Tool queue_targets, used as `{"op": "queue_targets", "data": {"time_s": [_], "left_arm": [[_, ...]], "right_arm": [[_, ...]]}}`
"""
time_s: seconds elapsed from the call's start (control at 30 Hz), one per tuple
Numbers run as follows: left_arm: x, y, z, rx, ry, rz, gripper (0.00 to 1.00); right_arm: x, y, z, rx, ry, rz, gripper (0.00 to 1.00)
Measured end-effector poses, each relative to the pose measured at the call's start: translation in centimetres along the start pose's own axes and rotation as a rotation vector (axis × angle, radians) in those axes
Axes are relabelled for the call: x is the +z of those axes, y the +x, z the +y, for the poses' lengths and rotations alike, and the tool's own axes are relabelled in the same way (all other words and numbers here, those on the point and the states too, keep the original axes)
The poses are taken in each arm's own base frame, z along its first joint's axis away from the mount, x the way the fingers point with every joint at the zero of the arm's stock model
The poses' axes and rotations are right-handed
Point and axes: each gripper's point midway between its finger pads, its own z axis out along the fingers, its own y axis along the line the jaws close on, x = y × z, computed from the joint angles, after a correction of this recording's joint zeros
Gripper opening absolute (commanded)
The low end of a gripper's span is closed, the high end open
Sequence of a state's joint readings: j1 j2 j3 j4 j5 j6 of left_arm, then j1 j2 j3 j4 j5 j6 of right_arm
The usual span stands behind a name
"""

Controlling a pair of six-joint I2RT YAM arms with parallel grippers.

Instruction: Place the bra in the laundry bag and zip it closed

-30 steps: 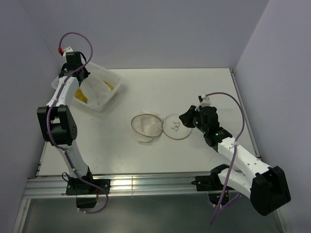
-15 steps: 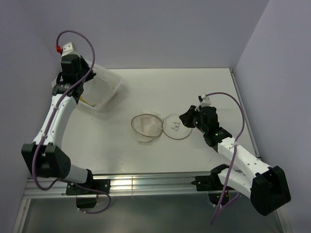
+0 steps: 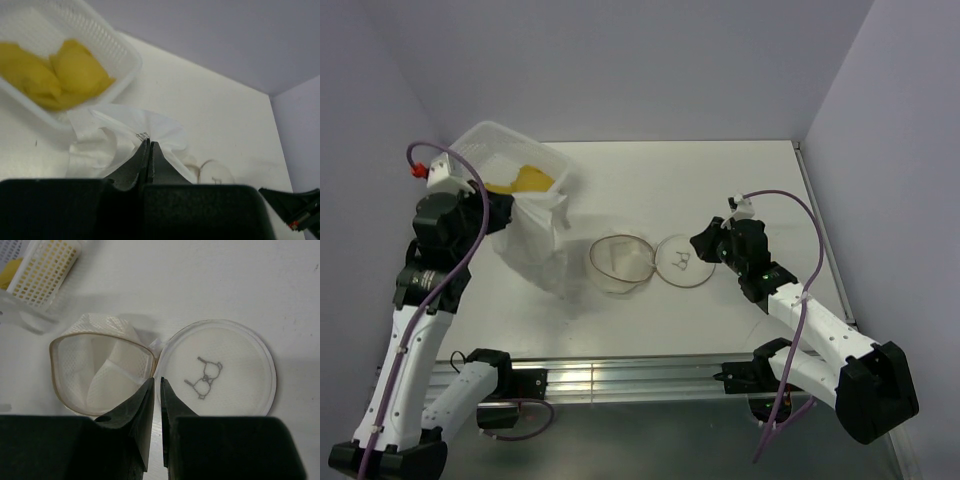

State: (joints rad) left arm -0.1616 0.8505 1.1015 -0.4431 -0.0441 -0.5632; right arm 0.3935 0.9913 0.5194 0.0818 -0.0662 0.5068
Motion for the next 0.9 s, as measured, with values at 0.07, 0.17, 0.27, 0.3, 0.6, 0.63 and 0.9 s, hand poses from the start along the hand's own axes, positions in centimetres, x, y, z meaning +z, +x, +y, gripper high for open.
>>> {"op": "queue_targets", "data": {"time_s": [0.07, 0.17, 0.27, 0.3, 0.6, 0.63, 0.9], "left_arm": [[-0.7, 3.9, 1.8, -0.026, -0.025, 0.082, 0.00], [-1.4, 8.7, 4.4, -0.064, -0.082, 0.183, 0.26], [-2.4, 12.2, 6.3, -0.095, -0.135, 0.263, 0.73], [-2.7, 12.6, 6.4, -0.103, -0.140, 0.274, 0.76], [-3.7, 6.4, 2.9, -0.057, -0.033, 0.129, 0.72], [-4.0, 5.5, 2.4, -0.045, -0.013, 0.100, 0.71], [-7.1, 0.6, -0.2, 0.040, 0.124, -0.111, 0.69]], "right_arm": [[0.0, 0.0, 0.0, -0.002, 0.000, 0.000, 0.17], [0.1, 0.2, 0.2, -0.009, -0.003, 0.007, 0.18], [0.5, 1.1, 1.1, -0.041, -0.029, 0.044, 0.21], [0.6, 1.7, 1.9, -0.064, -0.049, 0.067, 0.22], [0.4, 6.1, 14.5, -0.292, -0.319, 0.207, 0.37], [0.5, 6.6, 15.6, -0.306, -0.338, 0.222, 0.39], [4.3, 11.1, 25.2, -0.353, -0.395, 0.321, 0.59]]}}
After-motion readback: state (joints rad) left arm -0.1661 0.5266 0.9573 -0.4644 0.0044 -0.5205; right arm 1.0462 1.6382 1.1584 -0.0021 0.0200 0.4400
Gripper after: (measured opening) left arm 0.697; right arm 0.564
